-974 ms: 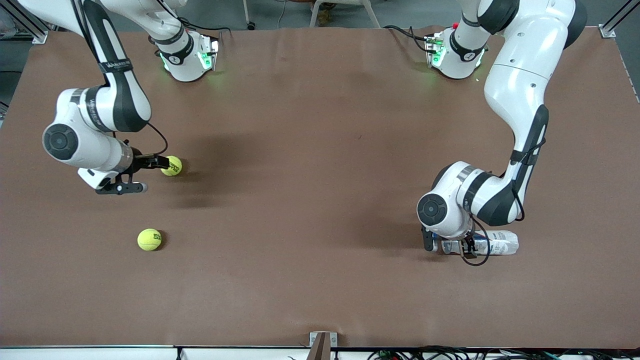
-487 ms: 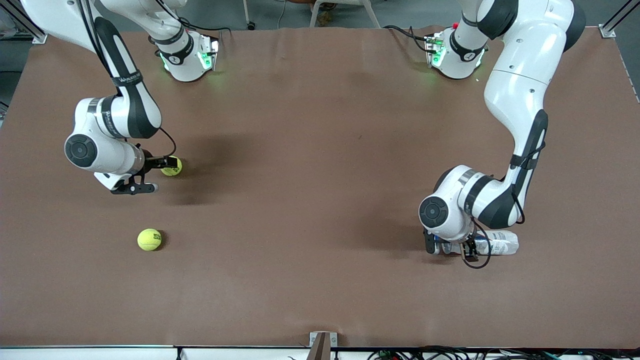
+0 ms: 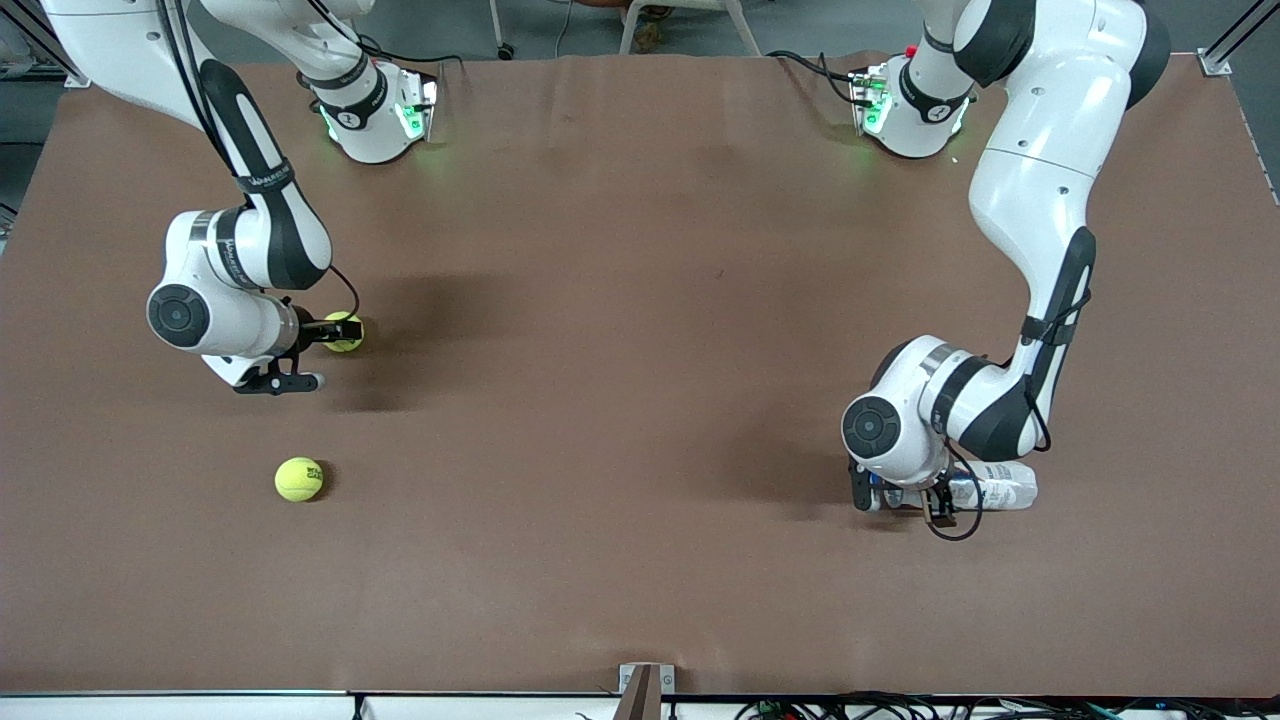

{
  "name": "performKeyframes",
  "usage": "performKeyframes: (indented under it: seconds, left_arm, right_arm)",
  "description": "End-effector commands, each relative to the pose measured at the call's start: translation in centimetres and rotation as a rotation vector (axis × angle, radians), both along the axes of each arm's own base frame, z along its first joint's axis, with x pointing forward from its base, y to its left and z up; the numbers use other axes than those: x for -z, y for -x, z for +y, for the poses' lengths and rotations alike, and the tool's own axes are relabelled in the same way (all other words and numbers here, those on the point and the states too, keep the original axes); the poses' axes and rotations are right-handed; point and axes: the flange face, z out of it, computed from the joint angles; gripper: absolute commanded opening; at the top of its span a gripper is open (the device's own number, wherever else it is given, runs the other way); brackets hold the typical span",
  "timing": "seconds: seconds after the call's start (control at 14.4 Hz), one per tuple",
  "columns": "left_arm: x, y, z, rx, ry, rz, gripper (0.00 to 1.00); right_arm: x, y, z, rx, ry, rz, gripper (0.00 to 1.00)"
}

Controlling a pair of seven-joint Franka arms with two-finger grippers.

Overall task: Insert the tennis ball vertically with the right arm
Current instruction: 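Grasp the nearer tennis ball with the right gripper and lift it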

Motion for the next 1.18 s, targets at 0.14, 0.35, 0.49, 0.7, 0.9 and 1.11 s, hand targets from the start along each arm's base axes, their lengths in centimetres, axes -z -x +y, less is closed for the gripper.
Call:
performKeyframes:
  seconds: [0.14,0.35,0.49,0.7,0.9,1.11]
  left_arm:
    - [0.7,-0.4,0.1,0.007,-0.008,-0.007,0.91]
    - [0.6,-0.5,0.2,0.013,-0.008,-0.004,0.77]
    - [0.8,-0.5,0.2,0.005,-0.001,-0.001,0.63]
    - [0.4,-0.5,0.2,0.003,0.004,-0.003,0.61]
    - [-1.9,-0.9,0.8,-0.027,0.089,0.023,0.62]
    - [-5.3,-0.7,-1.2,0.003,0.225,0.077,0.63]
  right_arm:
    - [0.6,0.5,-1.3,0.045,-0.010,0.007,1.00]
    - [1.1,0.6,-1.3,0.046,-0.010,0.016,1.00]
    - [1.2,0.6,-1.3,0.046,-0.010,0.016,1.00]
    - [1.6,0.8,-1.2,0.065,-0.022,0.025,1.00]
    - [1.9,0.7,-0.8,0.082,-0.039,0.028,1.00]
    - [2.7,0.7,-1.3,0.084,-0.039,0.021,1.00]
